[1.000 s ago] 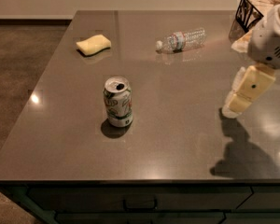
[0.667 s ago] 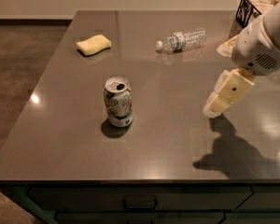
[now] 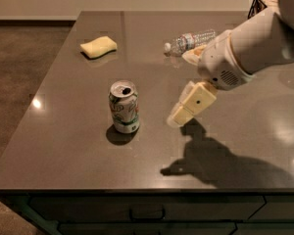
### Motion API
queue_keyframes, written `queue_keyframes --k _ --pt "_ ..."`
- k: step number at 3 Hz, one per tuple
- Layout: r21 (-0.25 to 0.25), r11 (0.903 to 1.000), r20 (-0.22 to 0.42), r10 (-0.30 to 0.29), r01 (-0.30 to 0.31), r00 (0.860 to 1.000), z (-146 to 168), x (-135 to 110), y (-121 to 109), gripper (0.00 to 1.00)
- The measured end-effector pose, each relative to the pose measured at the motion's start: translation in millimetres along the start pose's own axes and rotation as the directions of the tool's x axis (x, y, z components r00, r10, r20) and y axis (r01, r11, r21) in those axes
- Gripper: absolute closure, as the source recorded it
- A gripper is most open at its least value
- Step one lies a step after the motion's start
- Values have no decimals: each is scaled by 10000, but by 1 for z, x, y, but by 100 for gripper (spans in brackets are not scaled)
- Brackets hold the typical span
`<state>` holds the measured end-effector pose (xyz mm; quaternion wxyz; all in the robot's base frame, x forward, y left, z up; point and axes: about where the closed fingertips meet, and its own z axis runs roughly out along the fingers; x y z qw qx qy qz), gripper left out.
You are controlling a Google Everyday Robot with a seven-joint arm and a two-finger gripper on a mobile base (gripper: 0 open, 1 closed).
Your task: Move 7up can near sponge
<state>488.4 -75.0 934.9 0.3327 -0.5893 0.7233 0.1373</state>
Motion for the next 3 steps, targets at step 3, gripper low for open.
queue_keyframes --k 3 --pt "-1456 9871 1128 -499 662 9924 70 -55 23 0"
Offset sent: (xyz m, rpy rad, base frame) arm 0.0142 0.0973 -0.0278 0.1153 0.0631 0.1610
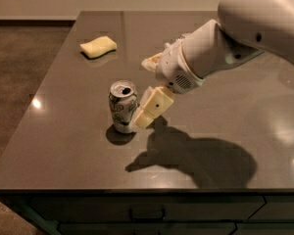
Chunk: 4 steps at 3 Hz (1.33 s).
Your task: Move 7up can near sponge
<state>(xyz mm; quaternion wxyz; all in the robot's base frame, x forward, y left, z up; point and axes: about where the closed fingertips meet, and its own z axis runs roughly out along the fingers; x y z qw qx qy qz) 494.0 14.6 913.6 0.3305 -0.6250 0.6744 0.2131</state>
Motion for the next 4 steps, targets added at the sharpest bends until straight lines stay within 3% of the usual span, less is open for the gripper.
queue_keyframes --k 1,2,4 --pt "-323 9994 69 -88 91 9999 13 -6 4 0" --pt "-491 9987 2 -144 144 9999 21 -10 6 16" --pt "-648 9979 -157 -110 99 9998 21 -14 1 64"
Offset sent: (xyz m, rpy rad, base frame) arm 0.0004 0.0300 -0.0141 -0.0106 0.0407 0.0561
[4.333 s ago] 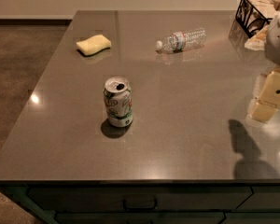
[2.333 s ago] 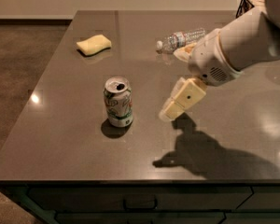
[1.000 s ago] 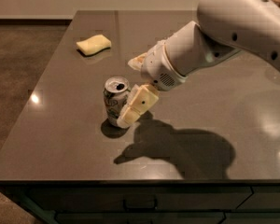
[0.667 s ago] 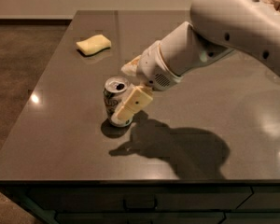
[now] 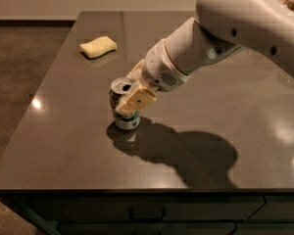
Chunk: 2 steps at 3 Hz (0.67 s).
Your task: Move 7up can near sponge
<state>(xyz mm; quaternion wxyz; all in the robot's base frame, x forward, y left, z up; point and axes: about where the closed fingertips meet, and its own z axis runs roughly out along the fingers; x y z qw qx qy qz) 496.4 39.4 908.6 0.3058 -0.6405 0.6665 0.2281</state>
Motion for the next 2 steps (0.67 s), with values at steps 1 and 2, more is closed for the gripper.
queue_keyframes --k 1,2 --pt "136 9998 -97 118 -117 9999 -6 -2 -16 86" --pt "514 9985 -67 191 -187 9998 -15 -12 -50 100"
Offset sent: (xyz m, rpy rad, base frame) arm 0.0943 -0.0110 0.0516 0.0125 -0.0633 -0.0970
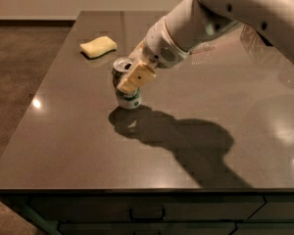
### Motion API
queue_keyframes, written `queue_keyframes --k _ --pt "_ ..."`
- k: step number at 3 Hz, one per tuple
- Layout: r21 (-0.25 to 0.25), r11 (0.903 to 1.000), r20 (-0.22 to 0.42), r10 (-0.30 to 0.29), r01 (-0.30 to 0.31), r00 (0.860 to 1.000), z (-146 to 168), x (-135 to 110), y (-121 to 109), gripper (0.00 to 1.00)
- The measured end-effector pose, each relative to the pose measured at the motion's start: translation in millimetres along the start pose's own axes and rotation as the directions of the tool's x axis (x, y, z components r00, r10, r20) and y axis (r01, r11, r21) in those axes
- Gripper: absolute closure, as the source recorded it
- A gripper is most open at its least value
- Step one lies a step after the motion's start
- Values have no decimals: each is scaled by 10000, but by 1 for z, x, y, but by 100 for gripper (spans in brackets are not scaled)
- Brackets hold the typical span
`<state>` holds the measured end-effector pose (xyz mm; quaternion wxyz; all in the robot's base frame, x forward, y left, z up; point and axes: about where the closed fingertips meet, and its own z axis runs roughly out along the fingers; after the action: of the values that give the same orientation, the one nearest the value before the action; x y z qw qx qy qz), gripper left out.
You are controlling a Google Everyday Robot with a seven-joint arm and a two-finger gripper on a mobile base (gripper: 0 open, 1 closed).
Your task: Move 7up can near sponge
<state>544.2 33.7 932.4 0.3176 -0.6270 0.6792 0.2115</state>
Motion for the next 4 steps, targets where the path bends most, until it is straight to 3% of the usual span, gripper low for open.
queue_keyframes --k 2,4 --pt "634 9952 666 700 -743 9953 2 -33 -97 100" --pt "1594 9746 787 1465 -1575 9861 39 -68 -176 100"
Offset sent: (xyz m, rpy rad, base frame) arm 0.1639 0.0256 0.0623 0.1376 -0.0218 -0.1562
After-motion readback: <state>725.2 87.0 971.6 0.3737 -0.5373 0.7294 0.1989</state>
